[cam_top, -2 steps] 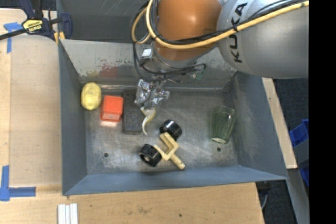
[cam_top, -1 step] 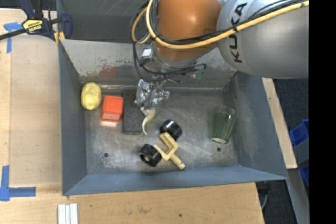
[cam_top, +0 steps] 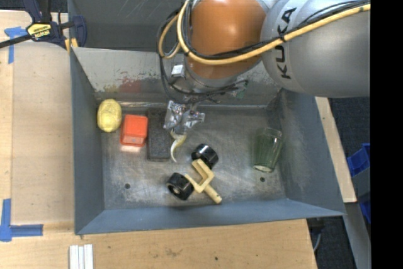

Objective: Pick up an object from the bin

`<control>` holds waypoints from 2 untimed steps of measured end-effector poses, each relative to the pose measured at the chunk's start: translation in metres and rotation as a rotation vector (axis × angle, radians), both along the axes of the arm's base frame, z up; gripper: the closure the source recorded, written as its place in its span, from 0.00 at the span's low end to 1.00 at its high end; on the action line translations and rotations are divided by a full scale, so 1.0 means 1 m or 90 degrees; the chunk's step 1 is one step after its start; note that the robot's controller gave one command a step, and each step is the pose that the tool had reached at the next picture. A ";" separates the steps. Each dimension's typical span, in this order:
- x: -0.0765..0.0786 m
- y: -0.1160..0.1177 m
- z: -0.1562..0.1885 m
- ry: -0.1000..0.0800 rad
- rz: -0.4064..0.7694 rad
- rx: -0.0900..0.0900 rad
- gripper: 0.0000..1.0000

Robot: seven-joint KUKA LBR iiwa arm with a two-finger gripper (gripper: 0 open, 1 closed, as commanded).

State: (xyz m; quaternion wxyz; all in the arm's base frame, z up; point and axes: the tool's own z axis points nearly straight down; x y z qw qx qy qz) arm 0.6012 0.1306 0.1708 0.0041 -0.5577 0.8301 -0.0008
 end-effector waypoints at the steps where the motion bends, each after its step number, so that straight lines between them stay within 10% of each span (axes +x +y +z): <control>1: -0.009 -0.009 -0.021 0.006 0.041 -0.002 1.00; 2: -0.049 -0.054 -0.027 0.005 0.037 -0.003 0.00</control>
Offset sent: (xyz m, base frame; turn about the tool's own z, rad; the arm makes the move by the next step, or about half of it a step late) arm -0.0489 -0.0517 -0.0265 -0.0614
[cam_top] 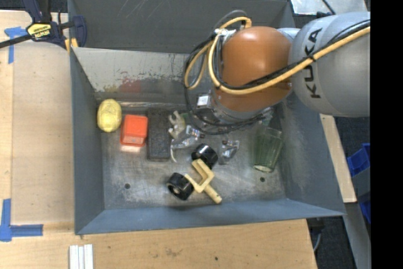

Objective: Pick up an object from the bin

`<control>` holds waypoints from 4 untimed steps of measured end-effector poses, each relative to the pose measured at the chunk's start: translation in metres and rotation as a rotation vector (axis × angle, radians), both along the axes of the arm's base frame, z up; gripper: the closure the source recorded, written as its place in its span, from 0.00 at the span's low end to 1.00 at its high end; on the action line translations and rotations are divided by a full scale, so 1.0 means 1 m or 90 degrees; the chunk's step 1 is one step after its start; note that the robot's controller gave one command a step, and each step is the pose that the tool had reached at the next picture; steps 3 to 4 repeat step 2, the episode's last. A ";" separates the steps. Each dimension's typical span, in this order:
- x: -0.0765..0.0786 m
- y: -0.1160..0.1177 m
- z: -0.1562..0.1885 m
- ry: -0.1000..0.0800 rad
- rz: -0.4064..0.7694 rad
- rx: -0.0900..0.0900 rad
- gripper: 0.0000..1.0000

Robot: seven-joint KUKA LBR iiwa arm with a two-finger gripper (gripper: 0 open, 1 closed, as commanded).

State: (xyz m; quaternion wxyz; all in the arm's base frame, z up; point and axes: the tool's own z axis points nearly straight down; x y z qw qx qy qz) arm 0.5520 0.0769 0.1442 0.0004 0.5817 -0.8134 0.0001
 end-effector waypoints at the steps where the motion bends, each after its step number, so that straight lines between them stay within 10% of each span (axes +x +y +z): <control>1: 0.001 0.002 0.000 -0.001 0.000 0.001 0.00; 2: -0.002 -0.020 -0.061 -0.002 0.330 0.001 1.00; 4: -0.002 -0.020 -0.061 -0.002 0.330 0.001 1.00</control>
Offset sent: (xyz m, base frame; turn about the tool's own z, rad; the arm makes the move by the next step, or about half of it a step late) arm -0.0061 -0.0247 -0.0742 -0.5185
